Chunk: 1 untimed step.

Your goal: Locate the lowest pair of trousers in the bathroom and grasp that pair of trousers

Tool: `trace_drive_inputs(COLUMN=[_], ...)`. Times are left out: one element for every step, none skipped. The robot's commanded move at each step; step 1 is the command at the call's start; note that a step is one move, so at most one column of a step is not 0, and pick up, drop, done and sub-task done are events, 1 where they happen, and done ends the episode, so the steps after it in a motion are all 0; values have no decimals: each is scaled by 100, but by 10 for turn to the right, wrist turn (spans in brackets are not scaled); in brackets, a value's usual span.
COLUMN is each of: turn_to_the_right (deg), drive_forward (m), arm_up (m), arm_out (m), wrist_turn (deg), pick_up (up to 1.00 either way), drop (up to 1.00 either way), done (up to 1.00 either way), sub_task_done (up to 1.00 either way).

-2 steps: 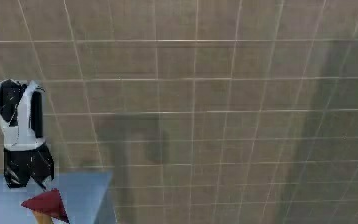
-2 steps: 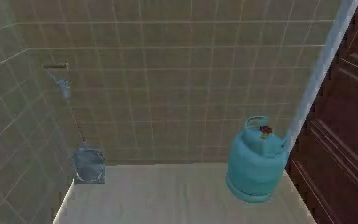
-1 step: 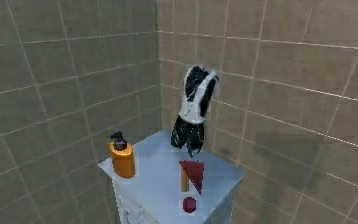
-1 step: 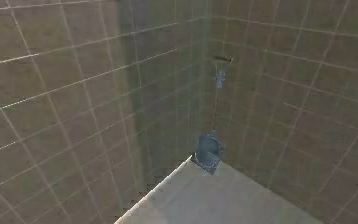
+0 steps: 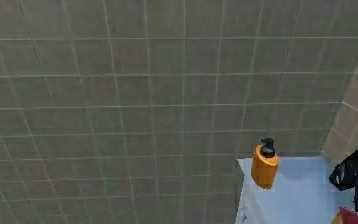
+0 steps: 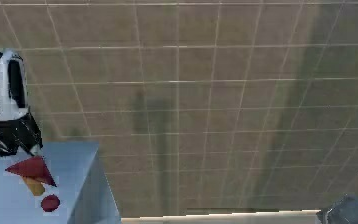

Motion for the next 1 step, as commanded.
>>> trace_drive_inputs(turn_to_the_right=[-390], drive_forward=[0], arm_up=[0], arm_out=[0], wrist_turn=[0], pick_up=[0], drop=[0], done=[0], sub_task_done=[0])
